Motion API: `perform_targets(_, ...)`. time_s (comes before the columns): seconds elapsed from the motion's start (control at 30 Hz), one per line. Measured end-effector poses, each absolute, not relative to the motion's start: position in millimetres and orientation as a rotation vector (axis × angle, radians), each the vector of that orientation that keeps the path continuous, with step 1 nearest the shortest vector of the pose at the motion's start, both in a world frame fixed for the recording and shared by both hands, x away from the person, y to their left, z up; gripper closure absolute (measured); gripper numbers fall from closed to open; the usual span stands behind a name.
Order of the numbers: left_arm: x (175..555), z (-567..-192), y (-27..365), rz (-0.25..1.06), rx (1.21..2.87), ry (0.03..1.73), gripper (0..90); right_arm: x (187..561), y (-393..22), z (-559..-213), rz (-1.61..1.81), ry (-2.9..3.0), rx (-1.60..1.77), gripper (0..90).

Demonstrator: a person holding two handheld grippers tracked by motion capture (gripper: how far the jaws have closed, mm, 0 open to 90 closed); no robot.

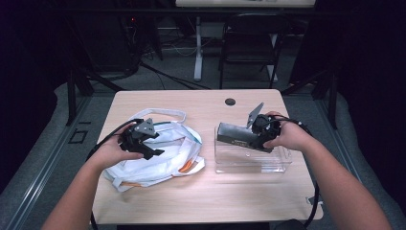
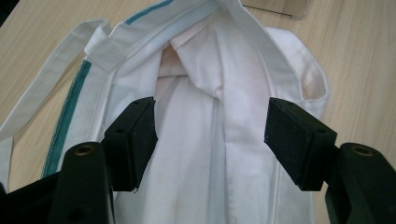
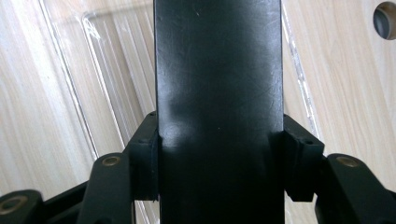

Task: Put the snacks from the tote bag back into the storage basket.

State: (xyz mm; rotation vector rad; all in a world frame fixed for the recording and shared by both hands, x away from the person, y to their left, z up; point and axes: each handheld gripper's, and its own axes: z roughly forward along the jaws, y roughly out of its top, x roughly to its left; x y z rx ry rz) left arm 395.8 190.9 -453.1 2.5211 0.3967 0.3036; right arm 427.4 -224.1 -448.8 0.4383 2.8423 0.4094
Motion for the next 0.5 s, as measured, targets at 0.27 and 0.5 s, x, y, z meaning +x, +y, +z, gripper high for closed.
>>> perform_targets(0.27, 395, -454, 192, 0.305, 2.519, 0.403, 34.1, 430, -225, -460, 0.41, 2.853, 0.455, 42.3)
perform_targets(0.5, 396, -456, 192, 0.302, 2.521, 0.404, 34.1, 434, -228, -471, 0.388, 2.861, 0.474, 42.3)
